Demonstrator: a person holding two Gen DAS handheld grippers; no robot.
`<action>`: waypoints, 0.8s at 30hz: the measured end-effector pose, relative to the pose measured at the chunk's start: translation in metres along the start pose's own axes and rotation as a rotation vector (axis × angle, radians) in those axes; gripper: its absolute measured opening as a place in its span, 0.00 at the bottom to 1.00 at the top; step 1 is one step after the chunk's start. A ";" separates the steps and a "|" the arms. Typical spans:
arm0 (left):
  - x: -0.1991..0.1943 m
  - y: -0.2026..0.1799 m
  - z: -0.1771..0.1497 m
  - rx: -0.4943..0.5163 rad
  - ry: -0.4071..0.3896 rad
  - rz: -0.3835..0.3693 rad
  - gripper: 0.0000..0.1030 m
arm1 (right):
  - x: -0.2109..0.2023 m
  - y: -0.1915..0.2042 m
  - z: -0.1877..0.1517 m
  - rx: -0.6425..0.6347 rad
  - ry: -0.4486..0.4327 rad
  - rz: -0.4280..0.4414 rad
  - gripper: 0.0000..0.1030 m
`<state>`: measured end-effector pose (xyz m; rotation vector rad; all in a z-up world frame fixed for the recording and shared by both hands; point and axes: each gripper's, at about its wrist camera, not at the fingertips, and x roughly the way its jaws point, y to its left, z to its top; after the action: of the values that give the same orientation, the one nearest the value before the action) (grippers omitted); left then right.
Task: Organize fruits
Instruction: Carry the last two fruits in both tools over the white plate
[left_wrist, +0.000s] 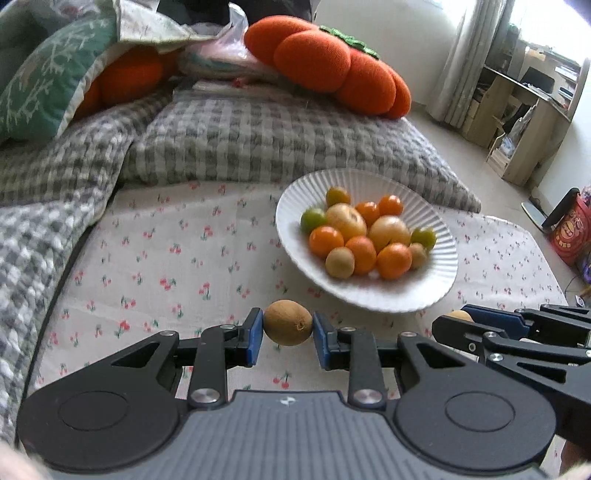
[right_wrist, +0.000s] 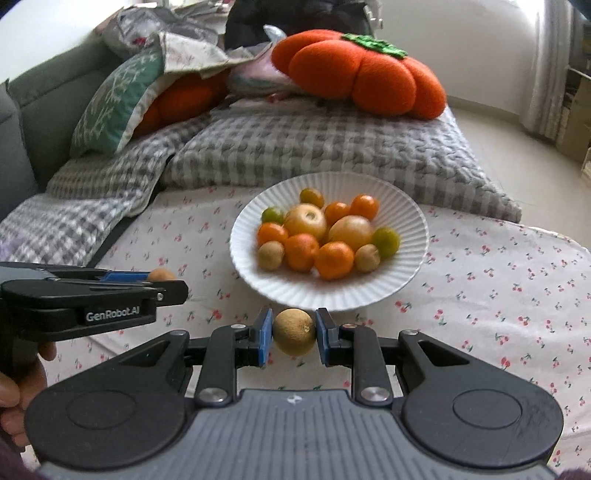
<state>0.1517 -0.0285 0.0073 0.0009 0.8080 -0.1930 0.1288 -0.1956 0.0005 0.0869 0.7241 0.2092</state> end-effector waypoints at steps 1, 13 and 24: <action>-0.001 -0.003 0.004 0.008 -0.007 0.001 0.22 | 0.000 -0.002 0.002 0.007 -0.006 -0.003 0.22; 0.006 -0.023 0.028 0.045 -0.049 0.002 0.22 | -0.005 -0.026 0.027 0.057 -0.058 -0.028 0.22; 0.038 -0.019 0.060 0.020 -0.058 0.015 0.22 | 0.018 -0.058 0.054 0.141 -0.065 -0.032 0.22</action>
<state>0.2174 -0.0587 0.0230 0.0205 0.7477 -0.1861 0.1868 -0.2483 0.0208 0.2151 0.6746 0.1243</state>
